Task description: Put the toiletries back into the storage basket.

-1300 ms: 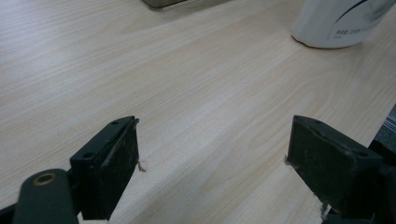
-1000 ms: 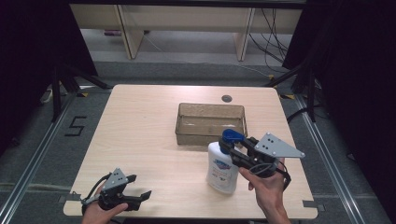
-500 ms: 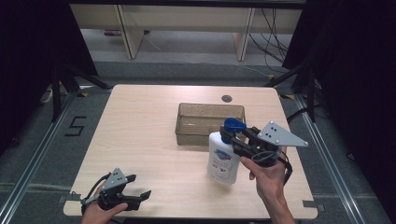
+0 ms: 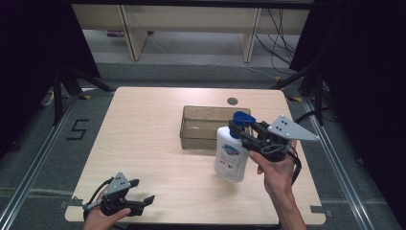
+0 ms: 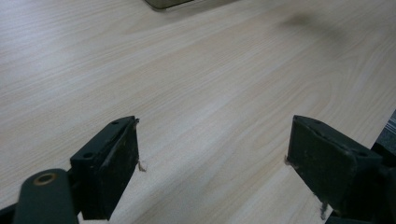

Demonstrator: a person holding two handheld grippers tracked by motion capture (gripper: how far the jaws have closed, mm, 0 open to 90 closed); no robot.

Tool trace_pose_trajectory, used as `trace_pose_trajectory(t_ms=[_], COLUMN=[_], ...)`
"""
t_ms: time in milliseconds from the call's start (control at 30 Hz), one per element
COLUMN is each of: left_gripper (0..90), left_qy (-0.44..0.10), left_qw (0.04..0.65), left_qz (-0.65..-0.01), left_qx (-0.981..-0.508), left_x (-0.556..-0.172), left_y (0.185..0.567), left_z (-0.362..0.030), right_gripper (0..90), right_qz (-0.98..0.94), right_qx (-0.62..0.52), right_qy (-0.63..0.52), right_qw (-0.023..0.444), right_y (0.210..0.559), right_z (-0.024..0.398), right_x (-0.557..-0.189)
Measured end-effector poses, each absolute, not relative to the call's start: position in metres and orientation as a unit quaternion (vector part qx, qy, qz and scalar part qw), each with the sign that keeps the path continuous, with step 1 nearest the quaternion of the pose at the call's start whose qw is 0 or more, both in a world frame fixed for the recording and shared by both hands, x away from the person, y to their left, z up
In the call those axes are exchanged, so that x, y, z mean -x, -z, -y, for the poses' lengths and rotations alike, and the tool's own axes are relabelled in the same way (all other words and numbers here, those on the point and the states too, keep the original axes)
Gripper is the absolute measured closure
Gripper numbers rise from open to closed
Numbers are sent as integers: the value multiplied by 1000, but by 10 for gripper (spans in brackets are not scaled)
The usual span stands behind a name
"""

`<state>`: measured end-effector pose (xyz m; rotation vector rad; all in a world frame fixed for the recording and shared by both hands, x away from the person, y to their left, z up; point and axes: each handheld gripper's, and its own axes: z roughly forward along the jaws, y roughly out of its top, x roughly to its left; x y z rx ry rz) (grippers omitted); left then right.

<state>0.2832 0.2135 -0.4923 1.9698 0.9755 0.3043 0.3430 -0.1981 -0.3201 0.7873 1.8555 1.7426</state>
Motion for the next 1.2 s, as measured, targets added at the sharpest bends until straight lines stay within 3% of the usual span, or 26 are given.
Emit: trace_pose_trajectory(t_ms=[1200], left_gripper=[160], left_qy=[-129], left_qw=[448], left_qz=[-391], left_qx=[-794], left_x=[-284], left_y=[492], left_z=[-215], right_gripper=[664], right_qz=[-659], right_qx=[-309], right_qy=[-632], right_qw=[266], right_y=[278], right_z=[206], right_x=[-383])
